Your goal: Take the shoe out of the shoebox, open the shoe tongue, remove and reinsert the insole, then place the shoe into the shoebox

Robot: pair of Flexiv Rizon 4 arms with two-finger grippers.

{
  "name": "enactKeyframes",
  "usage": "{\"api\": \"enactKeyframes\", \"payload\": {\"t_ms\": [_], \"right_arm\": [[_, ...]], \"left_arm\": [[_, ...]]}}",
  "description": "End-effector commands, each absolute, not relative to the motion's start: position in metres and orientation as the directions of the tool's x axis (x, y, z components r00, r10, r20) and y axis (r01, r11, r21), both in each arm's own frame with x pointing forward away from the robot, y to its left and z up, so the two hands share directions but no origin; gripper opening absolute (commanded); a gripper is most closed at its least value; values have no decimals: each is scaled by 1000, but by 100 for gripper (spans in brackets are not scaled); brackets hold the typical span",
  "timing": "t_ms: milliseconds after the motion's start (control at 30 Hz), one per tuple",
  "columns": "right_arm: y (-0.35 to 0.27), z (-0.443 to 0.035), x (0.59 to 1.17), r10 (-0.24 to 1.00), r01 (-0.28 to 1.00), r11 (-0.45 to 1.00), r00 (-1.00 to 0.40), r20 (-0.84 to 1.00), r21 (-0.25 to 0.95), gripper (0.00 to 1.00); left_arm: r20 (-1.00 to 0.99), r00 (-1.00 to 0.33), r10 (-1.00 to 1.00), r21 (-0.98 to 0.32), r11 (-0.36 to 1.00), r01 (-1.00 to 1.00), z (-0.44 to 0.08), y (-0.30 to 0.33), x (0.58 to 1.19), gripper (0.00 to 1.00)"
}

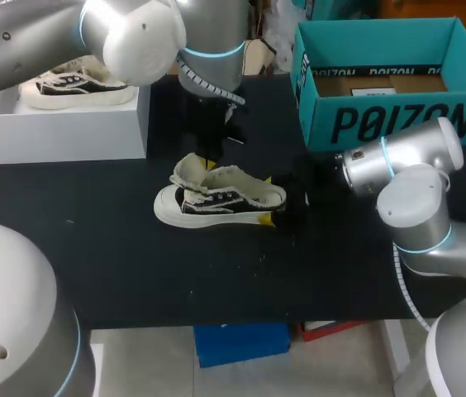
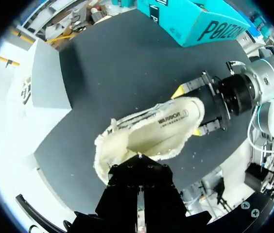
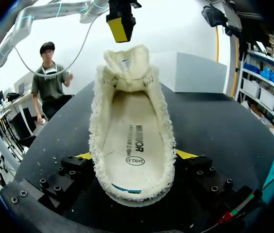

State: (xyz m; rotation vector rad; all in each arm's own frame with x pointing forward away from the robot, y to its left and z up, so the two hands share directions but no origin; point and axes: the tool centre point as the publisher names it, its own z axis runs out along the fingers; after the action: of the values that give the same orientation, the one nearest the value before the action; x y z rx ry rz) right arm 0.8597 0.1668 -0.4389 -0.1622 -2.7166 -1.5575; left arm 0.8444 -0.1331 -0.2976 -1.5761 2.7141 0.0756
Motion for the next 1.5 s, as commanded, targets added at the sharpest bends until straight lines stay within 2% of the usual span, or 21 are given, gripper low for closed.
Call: {"api": "enactKeyframes", "payload": {"t_ms": [33,367,467,633,800,900,967,1133,1267,1500], "right_arm": [[167,-442,860,88,94,501,-994,58,860,0],[167,-442,860,88,94,501,-994,58,860,0],[167,-442,860,88,94,501,-994,58,860,0],[167,-442,860,88,94,501,-994,58,860,0],[167,-442,860,88,94,501,-994,58,860,0],[167,-442,860,88,94,501,-994,58,860,0],[167,-442,860,88,94,501,-994,58,860,0],[167,-442,860,88,94,501,-994,58,860,0],[167,-442,860,88,94,501,-994,58,860,0],[167,-442,860,88,94,501,-994,58,860,0]], "left_arm": [[39,-674,-738,135,672,-728,-299,-135,852,0],[39,-674,-738,135,672,-728,-299,-135,852,0],[73,-755,-652,32,758,-652,-296,-138,855,0],[80,-819,-569,-30,819,-572,-297,-144,859,0],[125,-920,-370,-105,918,-383,-298,-148,858,0],[127,-957,-259,-95,958,-272,-298,-151,856,0],[65,-973,-222,-34,974,-225,-298,-158,852,0],[39,-999,-35,20,999,-34,-298,-164,844,0],[30,-992,-125,53,991,-124,-300,-163,848,0],[30,-992,-125,53,991,-124,-300,-163,848,0]]}}
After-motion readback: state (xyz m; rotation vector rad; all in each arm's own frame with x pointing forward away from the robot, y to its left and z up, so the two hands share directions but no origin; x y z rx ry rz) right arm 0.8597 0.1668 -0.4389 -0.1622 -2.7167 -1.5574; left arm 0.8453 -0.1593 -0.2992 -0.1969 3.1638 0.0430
